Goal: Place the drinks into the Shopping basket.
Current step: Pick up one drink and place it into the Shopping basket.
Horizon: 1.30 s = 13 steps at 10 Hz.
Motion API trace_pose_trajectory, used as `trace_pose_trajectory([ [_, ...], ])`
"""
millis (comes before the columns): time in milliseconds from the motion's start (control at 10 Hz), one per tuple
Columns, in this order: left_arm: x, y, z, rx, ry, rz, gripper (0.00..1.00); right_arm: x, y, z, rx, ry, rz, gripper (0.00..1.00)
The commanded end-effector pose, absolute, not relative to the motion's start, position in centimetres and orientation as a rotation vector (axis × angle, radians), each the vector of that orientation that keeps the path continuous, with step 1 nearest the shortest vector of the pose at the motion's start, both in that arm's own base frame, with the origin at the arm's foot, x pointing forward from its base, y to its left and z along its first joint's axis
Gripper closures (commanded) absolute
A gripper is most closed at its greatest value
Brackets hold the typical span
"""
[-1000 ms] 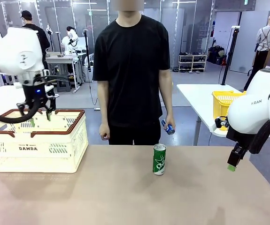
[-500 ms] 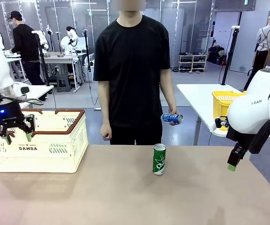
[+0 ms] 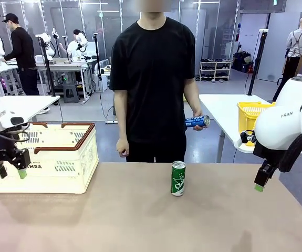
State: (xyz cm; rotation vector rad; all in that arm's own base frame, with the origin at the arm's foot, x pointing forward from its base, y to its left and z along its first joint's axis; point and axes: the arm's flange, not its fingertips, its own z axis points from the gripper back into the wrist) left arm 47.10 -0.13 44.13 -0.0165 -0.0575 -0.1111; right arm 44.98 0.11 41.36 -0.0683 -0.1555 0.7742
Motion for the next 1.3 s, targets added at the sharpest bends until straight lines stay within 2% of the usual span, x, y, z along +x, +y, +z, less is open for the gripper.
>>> trace_pose_trajectory([
  [0, 47.0, -0.3, 44.9, -0.017, -0.073, -0.088, 0.32, 44.9, 0.1, 41.3, -0.069, -0.154, 0.773, 0.19],
  [500, 47.1, -0.3, 44.6, -0.016, -0.068, -0.11, 0.32, 44.9, 0.1, 41.3, -0.069, -0.154, 0.773, 0.19],
  [600, 47.9, -2.4, 45.2, -0.017, -0.096, -0.207, 0.32, 44.9, 0.1, 41.3, -0.069, -0.154, 0.773, 0.19],
  [1000, 44.0, -14.1, 50.2, -0.043, -0.147, -0.516, 0.32, 44.9, 0.1, 41.3, -0.069, -0.154, 0.773, 0.19],
  [1200, 45.2, -21.3, 50.9, -0.027, -0.172, -0.6, 0.32, 44.9, 0.1, 41.3, -0.069, -0.154, 0.773, 0.19],
])
